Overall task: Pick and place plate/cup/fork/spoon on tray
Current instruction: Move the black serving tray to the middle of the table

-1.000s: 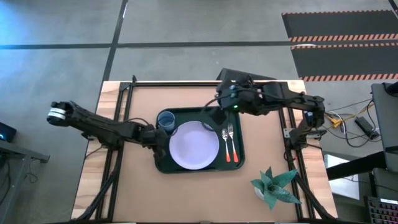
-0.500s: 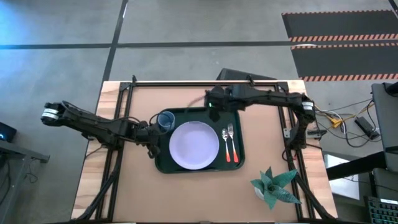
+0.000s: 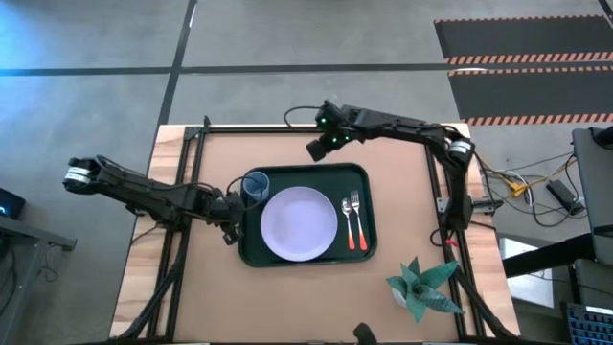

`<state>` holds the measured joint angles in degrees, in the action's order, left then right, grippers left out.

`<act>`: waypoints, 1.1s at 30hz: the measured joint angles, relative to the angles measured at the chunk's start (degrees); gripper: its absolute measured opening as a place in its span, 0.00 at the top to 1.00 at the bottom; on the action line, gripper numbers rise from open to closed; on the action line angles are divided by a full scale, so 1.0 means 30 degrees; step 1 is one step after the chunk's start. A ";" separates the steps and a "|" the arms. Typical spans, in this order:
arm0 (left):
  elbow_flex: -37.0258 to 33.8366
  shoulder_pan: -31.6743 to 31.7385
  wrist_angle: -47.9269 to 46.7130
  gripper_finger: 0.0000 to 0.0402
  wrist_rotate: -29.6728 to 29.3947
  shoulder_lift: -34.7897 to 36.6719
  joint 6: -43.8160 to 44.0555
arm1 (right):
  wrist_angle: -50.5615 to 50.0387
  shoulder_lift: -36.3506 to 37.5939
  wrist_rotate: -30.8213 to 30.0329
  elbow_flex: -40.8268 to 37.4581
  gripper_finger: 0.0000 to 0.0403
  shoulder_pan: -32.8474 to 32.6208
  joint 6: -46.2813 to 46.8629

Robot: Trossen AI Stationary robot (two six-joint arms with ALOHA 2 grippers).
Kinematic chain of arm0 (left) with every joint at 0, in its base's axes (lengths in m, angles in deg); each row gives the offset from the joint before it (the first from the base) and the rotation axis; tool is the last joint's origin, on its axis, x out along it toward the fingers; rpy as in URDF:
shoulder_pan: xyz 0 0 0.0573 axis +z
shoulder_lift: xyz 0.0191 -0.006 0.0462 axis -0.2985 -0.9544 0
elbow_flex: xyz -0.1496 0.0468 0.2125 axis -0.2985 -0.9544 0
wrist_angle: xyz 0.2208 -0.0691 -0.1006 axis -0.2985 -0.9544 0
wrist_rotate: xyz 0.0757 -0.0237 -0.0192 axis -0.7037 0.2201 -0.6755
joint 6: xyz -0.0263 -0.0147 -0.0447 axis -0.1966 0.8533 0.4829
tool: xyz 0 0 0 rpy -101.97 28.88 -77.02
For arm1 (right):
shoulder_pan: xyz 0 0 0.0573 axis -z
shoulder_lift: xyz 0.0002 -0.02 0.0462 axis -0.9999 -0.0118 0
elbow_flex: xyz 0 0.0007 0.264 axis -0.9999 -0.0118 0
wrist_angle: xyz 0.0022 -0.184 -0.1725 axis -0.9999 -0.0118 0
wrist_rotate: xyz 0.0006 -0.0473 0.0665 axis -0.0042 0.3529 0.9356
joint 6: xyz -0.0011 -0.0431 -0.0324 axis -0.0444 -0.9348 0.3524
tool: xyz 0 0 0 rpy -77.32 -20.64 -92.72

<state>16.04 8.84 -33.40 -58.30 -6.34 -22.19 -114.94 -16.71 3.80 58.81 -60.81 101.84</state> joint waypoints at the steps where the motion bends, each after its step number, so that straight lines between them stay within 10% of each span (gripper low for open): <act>1: -0.0010 -0.0003 0.0002 1.00 0.0000 0.0021 0.0009 | -0.0007 -0.0266 0.0220 0.0000 0.98 0.0000 -0.0114; 33: 0.0077 -0.0010 -0.0147 1.00 0.0175 0.0039 0.0465 | -0.0975 -0.3347 0.2639 0.0007 0.98 -0.0153 -0.0299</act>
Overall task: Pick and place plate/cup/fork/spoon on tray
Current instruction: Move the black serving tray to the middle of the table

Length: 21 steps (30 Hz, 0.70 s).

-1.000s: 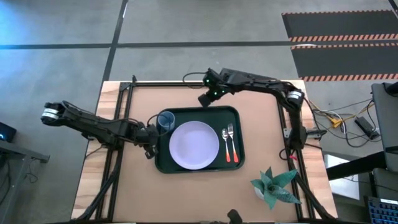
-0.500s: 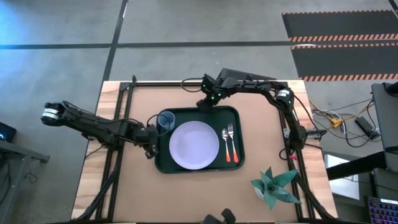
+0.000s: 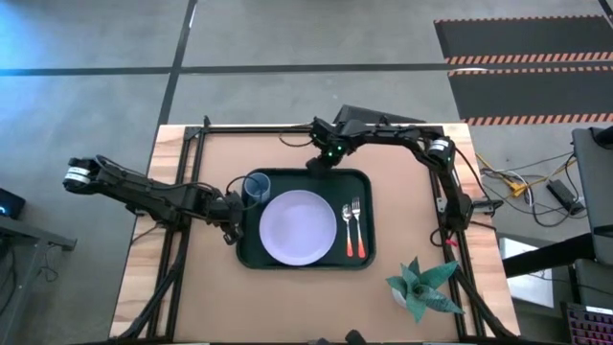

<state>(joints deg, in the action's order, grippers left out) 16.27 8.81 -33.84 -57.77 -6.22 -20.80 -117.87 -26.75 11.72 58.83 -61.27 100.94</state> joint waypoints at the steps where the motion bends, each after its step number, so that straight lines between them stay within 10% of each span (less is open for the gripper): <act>1: 0.0000 0.0000 0.0005 1.00 0.0000 0.0000 0.0000 | -0.0172 0.0000 0.0026 0.0000 0.98 -0.0105 0.0009; 21: -0.0066 -0.0044 0.0889 1.00 0.0291 -0.0008 0.0015 | -0.0963 0.3751 -0.3409 -0.0044 0.98 -0.0649 -0.0222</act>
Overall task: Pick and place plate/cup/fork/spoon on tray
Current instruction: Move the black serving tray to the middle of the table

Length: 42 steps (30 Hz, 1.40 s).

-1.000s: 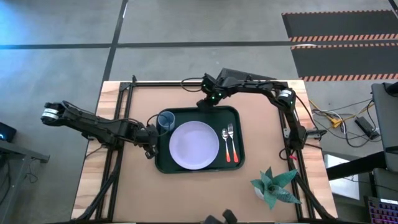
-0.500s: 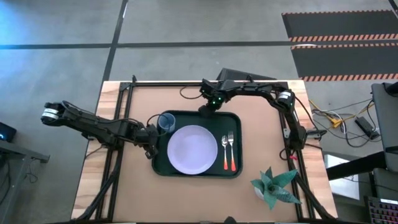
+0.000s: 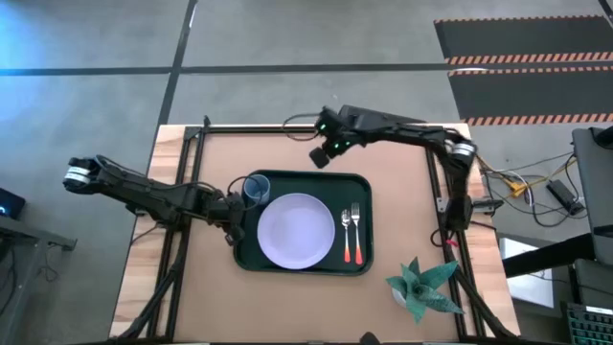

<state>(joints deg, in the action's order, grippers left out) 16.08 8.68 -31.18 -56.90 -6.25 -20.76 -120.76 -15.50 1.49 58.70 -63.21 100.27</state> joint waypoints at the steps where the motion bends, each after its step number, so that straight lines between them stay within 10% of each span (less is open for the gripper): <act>1: -0.0007 0.0000 0.0168 1.00 0.0000 -0.0048 -0.0007 | 0.0005 0.0687 -0.0249 0.0000 0.98 0.0000 0.0007; 11: -0.0066 0.0015 -0.5860 1.00 -0.0671 -0.0598 -0.0532 | 0.0211 0.7304 -0.1935 0.0007 0.98 -0.1068 0.0051; 42: -0.2241 -0.0057 0.4023 1.00 -0.0023 -0.2111 0.1479 | 0.1093 0.9429 -0.3484 0.0022 0.98 -0.4503 0.0102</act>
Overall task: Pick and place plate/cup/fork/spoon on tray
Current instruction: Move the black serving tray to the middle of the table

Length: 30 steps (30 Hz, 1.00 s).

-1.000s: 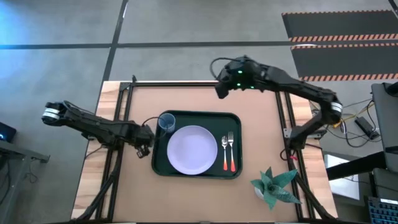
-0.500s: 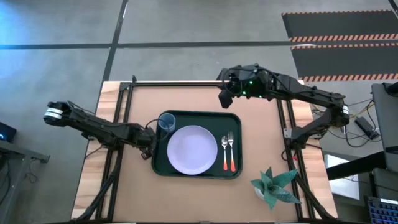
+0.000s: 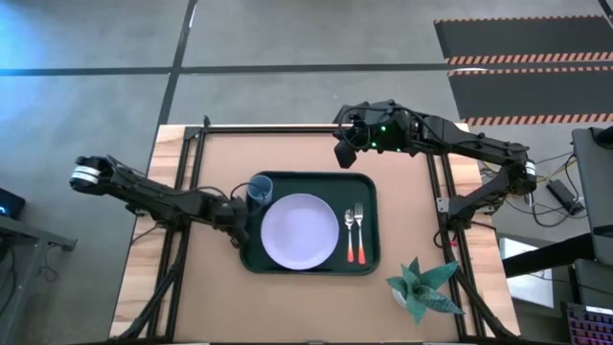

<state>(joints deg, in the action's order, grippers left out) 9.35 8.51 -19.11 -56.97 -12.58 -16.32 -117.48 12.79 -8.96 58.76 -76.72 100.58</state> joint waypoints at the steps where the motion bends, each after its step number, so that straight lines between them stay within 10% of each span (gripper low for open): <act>1: 0.0004 -0.0022 0.0573 1.00 0.0001 -0.0101 0.0005 | 0.0000 0.0000 0.0000 0.0000 0.98 0.0000 0.0000; 13: 0.0345 -0.0570 0.1951 1.00 0.0103 -0.1918 0.0051 | -0.0675 0.0007 0.0007 0.0007 0.98 0.0007 0.0152; 30: 0.1147 -0.0584 -0.1568 1.00 0.0116 0.0956 0.0010 | -1.1141 0.0007 -0.2324 -0.1087 0.98 -0.0036 0.6696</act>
<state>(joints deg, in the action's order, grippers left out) 12.79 6.76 -23.82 -56.62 -9.71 -16.29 -150.90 12.81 -15.93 55.50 -76.83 120.67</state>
